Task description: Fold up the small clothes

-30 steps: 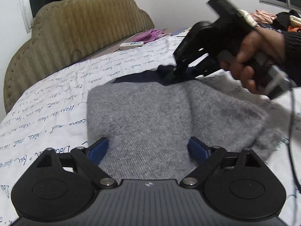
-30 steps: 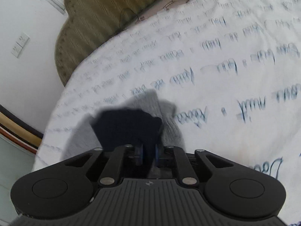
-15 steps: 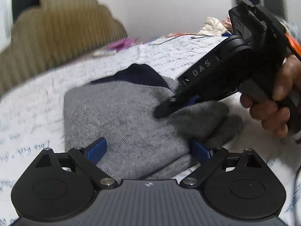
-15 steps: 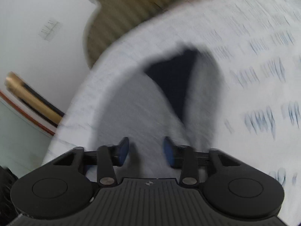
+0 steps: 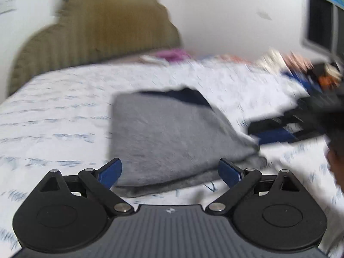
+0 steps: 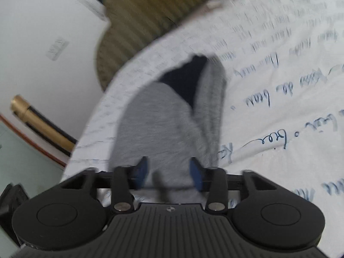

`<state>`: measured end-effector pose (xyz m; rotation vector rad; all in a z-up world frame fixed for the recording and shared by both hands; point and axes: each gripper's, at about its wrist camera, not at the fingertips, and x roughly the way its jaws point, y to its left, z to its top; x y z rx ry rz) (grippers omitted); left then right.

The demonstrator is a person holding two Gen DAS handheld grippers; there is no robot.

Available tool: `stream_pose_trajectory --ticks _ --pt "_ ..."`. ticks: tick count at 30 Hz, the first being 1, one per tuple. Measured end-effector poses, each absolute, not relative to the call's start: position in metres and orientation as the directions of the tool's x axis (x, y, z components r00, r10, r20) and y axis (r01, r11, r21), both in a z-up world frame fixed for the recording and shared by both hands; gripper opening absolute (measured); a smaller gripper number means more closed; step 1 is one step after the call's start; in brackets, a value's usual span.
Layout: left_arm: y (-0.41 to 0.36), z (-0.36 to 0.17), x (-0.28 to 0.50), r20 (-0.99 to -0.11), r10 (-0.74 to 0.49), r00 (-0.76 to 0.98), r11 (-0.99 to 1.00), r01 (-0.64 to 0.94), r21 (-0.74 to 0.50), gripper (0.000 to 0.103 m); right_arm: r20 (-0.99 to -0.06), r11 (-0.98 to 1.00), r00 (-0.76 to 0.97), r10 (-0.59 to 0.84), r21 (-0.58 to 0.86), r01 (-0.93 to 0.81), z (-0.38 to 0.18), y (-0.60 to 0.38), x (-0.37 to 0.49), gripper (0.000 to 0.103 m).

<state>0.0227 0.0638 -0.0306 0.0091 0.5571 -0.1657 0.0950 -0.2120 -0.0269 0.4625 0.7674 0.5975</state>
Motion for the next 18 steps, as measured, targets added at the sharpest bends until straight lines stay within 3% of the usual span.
stream_pose_trajectory --ticks 1,3,6,10,13,18 --pt "0.064 -0.03 0.017 -0.519 -0.107 0.848 0.994 0.108 -0.028 0.097 -0.512 0.774 0.604 0.611 0.546 -0.321 -0.024 -0.211 0.081 0.079" --pt "0.064 -0.036 0.007 -0.522 -0.028 0.852 1.0 0.028 -0.008 0.097 -0.559 0.841 0.643 0.524 0.457 -0.288 -0.027 -0.2 0.061 0.077" --pt "0.066 -0.051 0.012 -0.568 -0.013 0.823 1.0 0.011 -0.006 0.097 -0.616 0.92 0.684 0.391 0.292 -0.262 -0.041 -0.176 0.039 0.078" --pt "0.078 -0.071 0.022 -0.645 -0.011 0.764 0.999 -0.019 -0.039 0.097 -0.638 0.963 0.724 0.263 0.126 -0.239 -0.063 -0.151 0.033 0.089" --pt "0.089 -0.072 0.019 -0.638 -0.03 0.769 0.994 -0.043 -0.099 0.102 -0.617 0.975 0.756 0.219 0.118 -0.187 -0.072 -0.15 0.035 0.1" --pt "0.077 -0.076 0.026 -0.655 0.0 0.755 0.999 -0.022 -0.026 0.103 -0.634 0.981 0.756 0.163 0.024 -0.191 -0.076 -0.137 0.036 0.102"
